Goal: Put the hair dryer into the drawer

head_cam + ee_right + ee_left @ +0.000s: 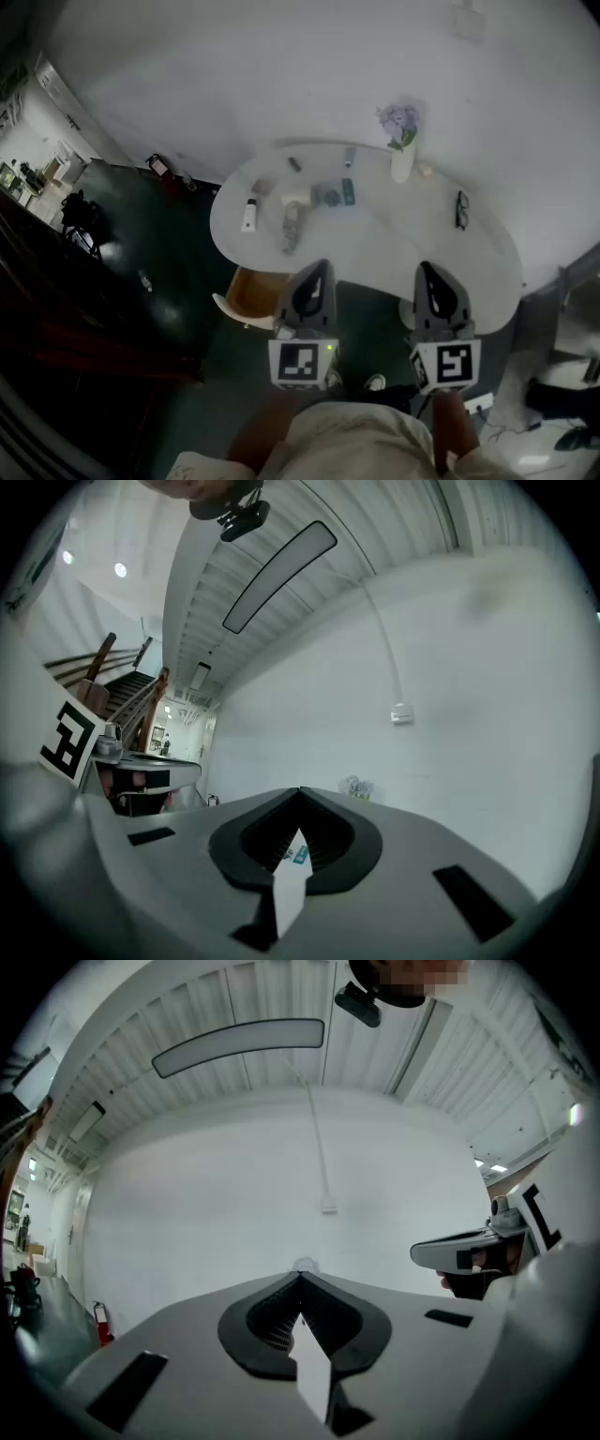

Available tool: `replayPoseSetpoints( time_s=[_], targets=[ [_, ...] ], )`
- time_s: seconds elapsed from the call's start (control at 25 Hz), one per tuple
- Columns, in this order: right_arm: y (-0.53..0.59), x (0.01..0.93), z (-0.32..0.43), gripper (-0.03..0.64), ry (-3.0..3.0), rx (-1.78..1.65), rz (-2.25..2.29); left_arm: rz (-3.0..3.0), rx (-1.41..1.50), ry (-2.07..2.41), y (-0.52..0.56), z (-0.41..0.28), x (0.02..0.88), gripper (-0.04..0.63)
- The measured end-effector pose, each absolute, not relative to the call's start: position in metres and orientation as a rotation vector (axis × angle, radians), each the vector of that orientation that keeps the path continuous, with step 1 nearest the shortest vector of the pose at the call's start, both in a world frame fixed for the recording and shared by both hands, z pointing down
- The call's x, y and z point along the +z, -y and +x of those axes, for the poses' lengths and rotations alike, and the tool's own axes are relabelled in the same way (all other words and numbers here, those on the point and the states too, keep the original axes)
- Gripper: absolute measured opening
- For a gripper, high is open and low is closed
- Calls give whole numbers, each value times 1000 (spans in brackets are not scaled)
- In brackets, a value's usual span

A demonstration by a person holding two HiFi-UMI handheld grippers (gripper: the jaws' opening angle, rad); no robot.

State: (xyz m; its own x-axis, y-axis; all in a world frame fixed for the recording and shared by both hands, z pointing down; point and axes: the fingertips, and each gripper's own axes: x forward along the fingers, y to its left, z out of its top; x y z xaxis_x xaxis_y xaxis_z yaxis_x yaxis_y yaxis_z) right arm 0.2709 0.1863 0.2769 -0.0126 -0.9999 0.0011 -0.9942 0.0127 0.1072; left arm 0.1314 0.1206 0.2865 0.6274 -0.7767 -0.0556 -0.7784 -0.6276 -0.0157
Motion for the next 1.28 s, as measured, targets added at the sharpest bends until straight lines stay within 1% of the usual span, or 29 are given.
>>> replayPoseSetpoints(
  time_s=[0.32, 0.64, 1.04, 1.28],
  targets=[
    [-185, 287, 297, 6, 2190, -80, 2152, -2787, 52, -1358, -123, 160, 287, 3],
    [-182, 303, 322, 6, 2291, -10, 2131, -2732, -10, -1466, -124, 172, 299, 3],
    [-159, 319, 315, 6, 2386, 3, 2007, -2653, -59, -1640, -122, 151, 311, 3],
    [-133, 319, 293, 6, 2411, -35, 1953, -2633, -47, -1678, -101, 131, 318, 3]
  ],
)
